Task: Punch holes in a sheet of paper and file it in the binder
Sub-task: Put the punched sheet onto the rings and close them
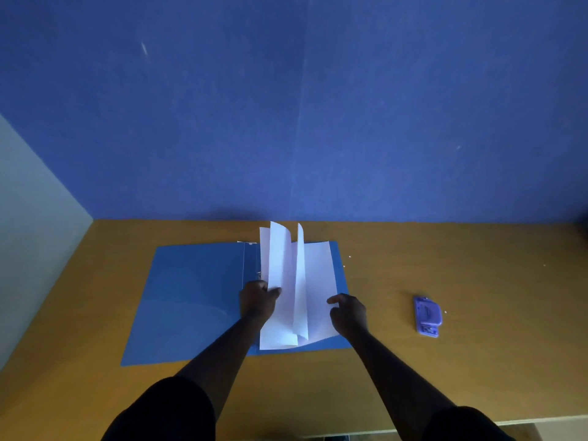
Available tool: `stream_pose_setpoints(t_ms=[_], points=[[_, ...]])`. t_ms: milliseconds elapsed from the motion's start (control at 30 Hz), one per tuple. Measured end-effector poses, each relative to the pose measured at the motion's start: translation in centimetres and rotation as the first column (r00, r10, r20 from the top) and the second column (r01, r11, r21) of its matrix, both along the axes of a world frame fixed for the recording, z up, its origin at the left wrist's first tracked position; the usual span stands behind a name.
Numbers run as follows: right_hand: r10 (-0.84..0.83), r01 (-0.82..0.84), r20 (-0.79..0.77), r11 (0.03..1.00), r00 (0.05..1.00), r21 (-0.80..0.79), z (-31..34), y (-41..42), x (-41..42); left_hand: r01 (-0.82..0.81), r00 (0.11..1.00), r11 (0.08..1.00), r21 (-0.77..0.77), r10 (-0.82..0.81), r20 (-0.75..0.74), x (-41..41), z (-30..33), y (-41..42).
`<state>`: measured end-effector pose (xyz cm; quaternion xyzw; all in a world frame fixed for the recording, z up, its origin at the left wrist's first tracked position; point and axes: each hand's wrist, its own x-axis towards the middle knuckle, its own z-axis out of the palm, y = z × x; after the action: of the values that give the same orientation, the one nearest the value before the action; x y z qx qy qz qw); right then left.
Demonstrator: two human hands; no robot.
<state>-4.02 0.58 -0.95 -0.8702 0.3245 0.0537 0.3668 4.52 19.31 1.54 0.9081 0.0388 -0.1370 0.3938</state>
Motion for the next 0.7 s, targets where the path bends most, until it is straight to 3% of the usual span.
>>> stream_pose_setpoints(t_ms=[100,200,333,533,633,700], points=[[0.021,-0.021,0.013,1.0,1.0,0.01,0.3,-0.5,0.3,-0.066,0.998,0.998,0.003,0.066,0.008,0.1,-0.5,0.7],[0.058,-0.056,0.165,0.998,0.985,-0.015,0.9,0.3,0.3,-0.116,0.993,0.993,-0.034,0.117,0.014,0.1,-0.8,1.4],[0.263,-0.248,0.275,0.965,0.925,-0.086,1.9,2.4,0.6,-0.125,0.991,0.984,-0.123,0.131,0.04,-0.2,-0.8,1.6],[0.45,-0.429,0.217,0.893,0.866,-0.14,2.3,4.5,1.0,0.027,0.988,0.996,-0.086,-0.013,0.154,-0.9,-0.6,0.3],[0.402,-0.375,0.2,0.913,0.894,-0.16,2.1,4.3,1.0,0.091,0.981,0.987,-0.129,-0.067,0.184,-1.0,-0.5,-0.3],[0.344,-0.31,0.191,0.932,0.919,-0.188,1.9,3.8,1.0,0.113,0.989,0.965,-0.237,-0.086,0.121,-1.0,-0.6,-0.6]])
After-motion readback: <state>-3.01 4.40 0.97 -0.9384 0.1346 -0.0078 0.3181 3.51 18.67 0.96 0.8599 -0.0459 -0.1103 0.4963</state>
